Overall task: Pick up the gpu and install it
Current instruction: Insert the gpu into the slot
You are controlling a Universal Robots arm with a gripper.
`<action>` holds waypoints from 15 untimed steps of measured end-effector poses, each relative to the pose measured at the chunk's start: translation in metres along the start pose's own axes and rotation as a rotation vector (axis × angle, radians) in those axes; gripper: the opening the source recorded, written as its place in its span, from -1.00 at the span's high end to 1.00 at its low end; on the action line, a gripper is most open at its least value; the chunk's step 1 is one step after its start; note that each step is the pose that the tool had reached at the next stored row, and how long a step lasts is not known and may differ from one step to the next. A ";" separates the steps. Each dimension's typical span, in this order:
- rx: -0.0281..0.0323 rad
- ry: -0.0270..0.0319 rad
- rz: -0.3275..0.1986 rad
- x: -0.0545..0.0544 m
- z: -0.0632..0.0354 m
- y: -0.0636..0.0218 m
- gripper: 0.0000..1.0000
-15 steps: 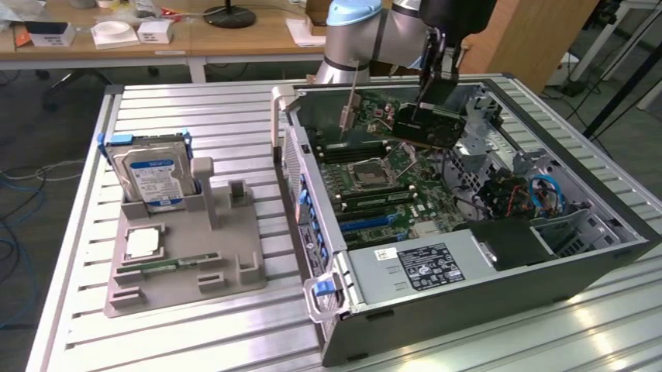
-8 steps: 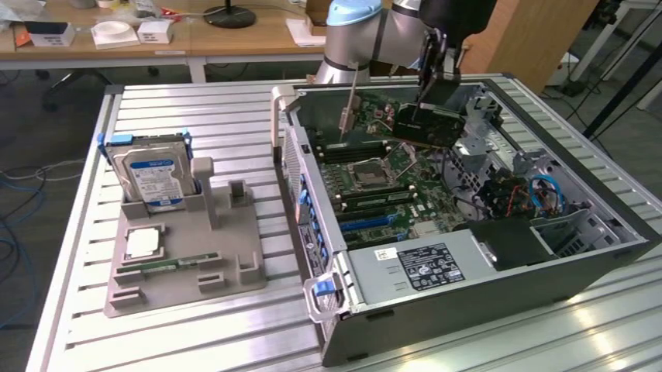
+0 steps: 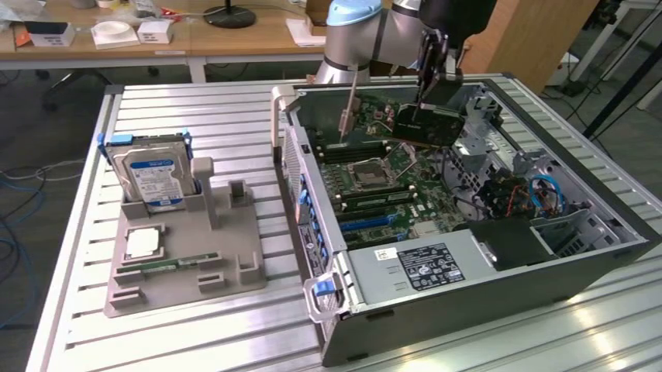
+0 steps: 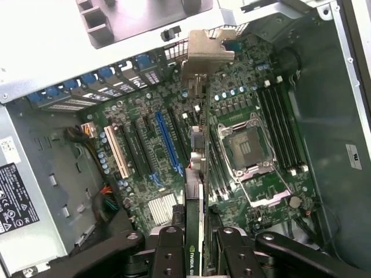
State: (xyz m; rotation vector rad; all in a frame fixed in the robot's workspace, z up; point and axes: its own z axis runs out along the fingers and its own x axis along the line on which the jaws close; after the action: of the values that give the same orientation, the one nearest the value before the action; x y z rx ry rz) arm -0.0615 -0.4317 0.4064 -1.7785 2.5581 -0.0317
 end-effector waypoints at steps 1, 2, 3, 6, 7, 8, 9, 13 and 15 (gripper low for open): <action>-0.0001 -0.0002 -0.006 0.000 0.0001 0.0000 0.48; -0.0001 -0.0004 -0.011 0.000 0.0001 0.0000 0.48; -0.0002 -0.0006 -0.017 0.000 0.0002 0.0000 0.48; -0.0003 -0.0011 -0.034 0.000 0.0003 0.0000 0.48; -0.0004 -0.0013 -0.038 0.000 0.0003 0.0000 0.48; -0.0004 -0.0014 -0.042 0.000 0.0003 0.0000 0.48; -0.0004 -0.0014 -0.045 0.000 0.0003 0.0000 0.48; -0.0006 -0.0019 -0.058 0.000 0.0004 0.0000 0.48; -0.0007 -0.0020 -0.065 0.000 0.0005 0.0000 0.48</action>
State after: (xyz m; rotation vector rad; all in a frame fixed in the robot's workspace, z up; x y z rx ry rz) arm -0.0615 -0.4317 0.4060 -1.8605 2.4983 -0.0304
